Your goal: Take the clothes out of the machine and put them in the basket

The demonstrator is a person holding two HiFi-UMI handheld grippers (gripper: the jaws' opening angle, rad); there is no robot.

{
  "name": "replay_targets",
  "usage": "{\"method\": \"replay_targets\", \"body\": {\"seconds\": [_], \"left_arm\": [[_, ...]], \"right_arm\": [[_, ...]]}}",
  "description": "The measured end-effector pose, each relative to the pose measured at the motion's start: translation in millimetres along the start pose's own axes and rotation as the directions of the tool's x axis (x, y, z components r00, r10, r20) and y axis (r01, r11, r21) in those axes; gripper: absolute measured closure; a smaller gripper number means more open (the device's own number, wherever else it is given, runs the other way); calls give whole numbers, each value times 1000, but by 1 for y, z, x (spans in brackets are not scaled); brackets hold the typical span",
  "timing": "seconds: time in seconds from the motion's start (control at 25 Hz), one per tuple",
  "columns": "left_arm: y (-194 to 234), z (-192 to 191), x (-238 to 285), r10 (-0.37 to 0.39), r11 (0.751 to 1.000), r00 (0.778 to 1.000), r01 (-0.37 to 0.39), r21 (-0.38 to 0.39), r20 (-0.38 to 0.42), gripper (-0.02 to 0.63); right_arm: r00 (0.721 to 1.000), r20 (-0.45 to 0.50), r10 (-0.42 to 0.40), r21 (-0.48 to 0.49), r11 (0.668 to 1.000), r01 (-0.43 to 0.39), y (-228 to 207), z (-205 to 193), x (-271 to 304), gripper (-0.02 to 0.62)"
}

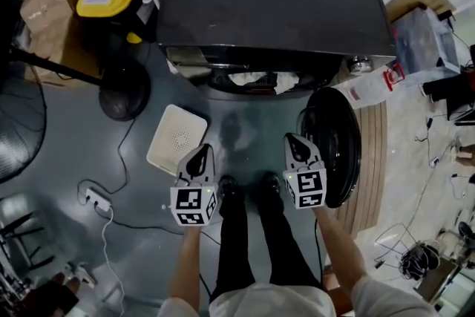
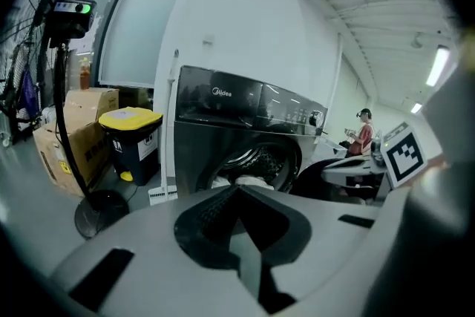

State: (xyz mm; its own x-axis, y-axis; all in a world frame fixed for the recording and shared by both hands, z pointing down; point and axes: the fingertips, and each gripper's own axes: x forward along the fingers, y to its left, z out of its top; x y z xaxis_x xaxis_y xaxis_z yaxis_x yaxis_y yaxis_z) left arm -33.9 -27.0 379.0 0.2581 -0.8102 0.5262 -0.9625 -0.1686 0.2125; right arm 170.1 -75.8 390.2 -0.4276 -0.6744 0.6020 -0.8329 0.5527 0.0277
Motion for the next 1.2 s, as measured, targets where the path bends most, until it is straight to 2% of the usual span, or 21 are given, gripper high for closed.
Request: {"method": "replay_targets", "body": {"seconds": [0.44,0.84,1.2], "left_arm": [[13,-56,60,-6,1000,1000,6,18,-15,588],[14,-99,93,-21,1000,999,21,7,-36,589],[-7,-108,121,-90,996,995,91,21,-43,588]], "right_arm": [[1000,-17,-24,26,999,25,-16,-72,63,572],[998,-2,-62,37,997,62,-29,-96,92,571],[990,4,-141,79,987,140,-49,-109,94,571]]}}
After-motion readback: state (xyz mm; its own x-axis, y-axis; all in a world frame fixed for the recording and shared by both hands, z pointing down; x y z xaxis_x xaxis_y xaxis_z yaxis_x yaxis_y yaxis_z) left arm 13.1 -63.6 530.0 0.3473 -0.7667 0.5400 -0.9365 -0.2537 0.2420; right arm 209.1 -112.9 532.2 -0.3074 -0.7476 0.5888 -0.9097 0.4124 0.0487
